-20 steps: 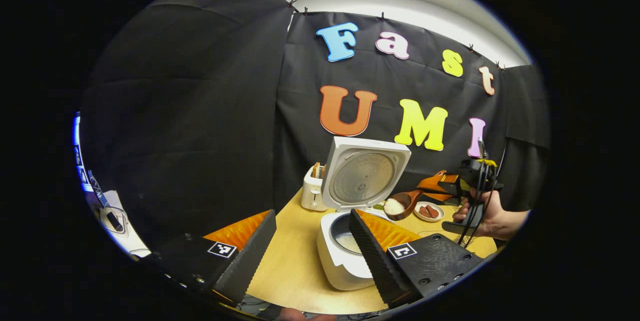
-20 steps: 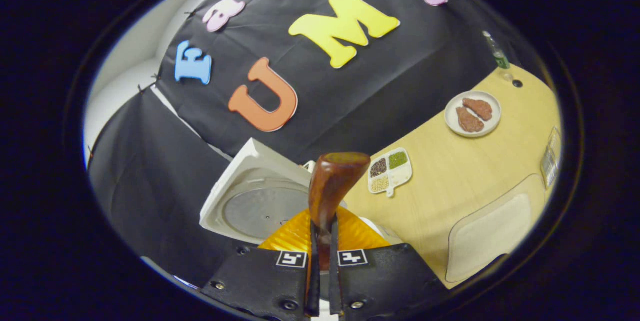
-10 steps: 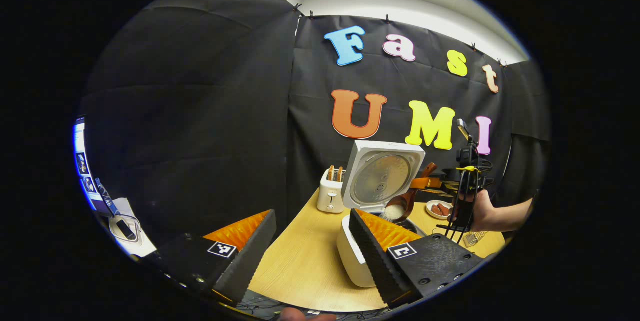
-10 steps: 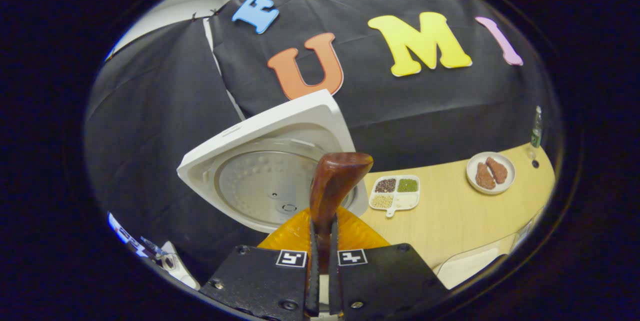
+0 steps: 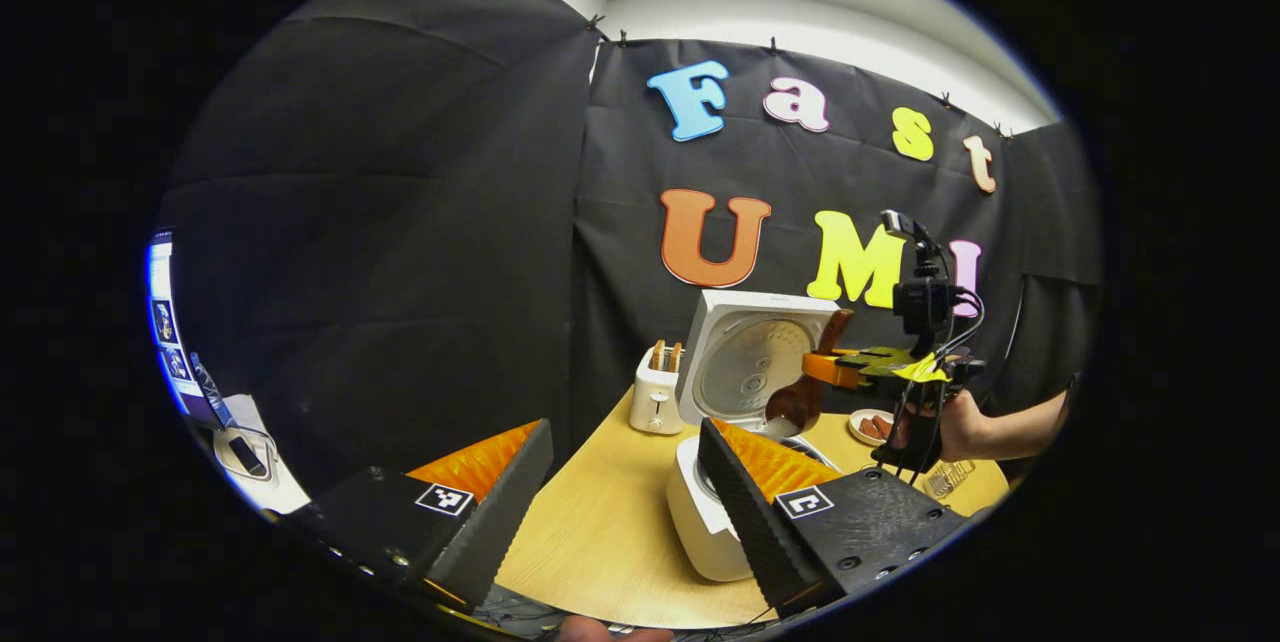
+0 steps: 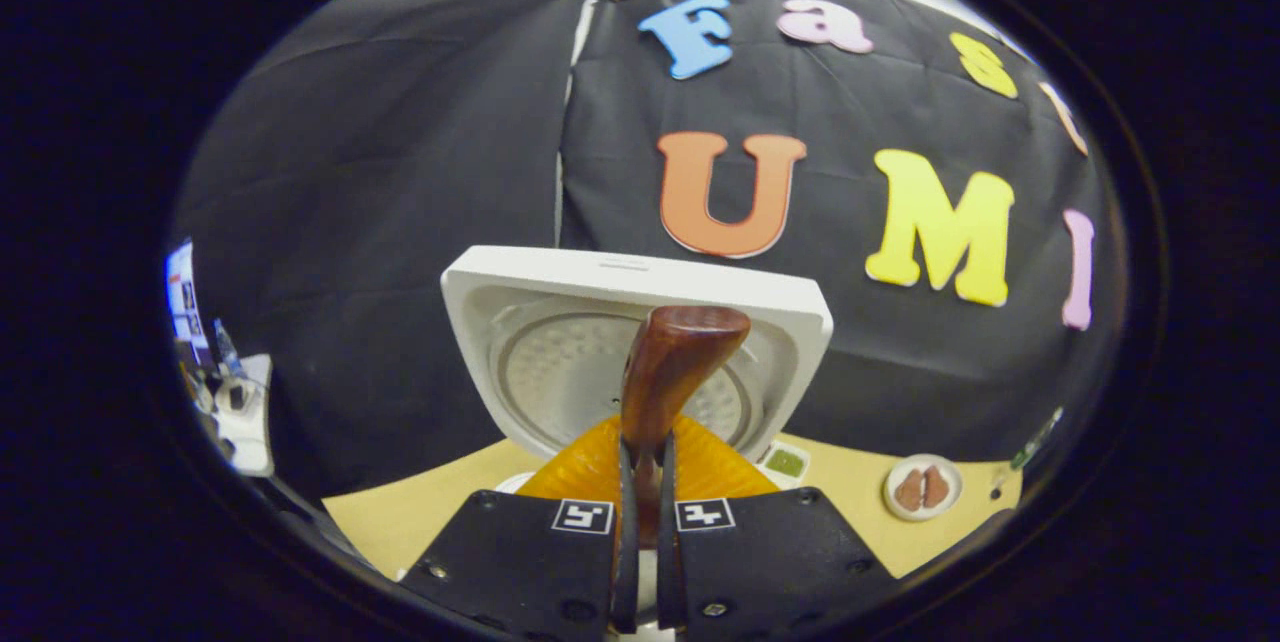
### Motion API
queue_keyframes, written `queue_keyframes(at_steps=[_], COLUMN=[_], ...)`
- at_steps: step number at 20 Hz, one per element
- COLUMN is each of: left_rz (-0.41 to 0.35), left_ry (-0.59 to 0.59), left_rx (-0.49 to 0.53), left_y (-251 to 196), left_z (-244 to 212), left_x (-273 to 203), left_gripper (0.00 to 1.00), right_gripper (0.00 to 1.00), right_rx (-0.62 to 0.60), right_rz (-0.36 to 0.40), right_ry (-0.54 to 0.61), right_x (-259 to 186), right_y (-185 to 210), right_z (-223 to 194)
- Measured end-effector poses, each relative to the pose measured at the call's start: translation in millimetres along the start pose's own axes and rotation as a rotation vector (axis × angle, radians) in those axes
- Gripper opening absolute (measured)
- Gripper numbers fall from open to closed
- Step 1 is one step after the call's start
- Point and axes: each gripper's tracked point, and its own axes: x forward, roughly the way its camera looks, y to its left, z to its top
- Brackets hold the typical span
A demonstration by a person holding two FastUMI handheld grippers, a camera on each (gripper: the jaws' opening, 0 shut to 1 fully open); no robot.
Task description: Close the left gripper, press the button to open the rice cooker; take a wooden spoon from the chopstick holder with the right hand, scoop a spoonful of rice and pour it into the rice cooker, then put the wooden spoon back into the chopstick holder.
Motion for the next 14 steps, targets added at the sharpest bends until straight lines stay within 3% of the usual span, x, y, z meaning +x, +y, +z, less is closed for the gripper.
queue_keyframes(at_steps=[4,7,10,14], left_rz=[-0.019,-0.015,-0.002,-0.003], left_ry=[-0.006,-0.011,-0.016,-0.042], left_rx=[0.02,0.02,0.002,0.035], left_y=[-2.6,-10.5,-10.4,-15.6], left_z=[0.8,-0.9,0.6,11.7], left_x=[-2.3,-7.3,-11.2,-18.0], left_gripper=[0.94,0.94,0.94,0.94], right_gripper=[0.08,0.09,0.09,0.09], right_rx=[-0.177,-0.227,-0.143,0.125], right_rz=[0.018,0.035,0.051,0.052], right_ry=[-0.028,-0.052,-0.029,0.023], right_x=[-4.1,-8.7,-12.2,-36.7], right_y=[15.3,17.4,16.7,-1.3], right_z=[3.9,3.7,1.9,4.8])
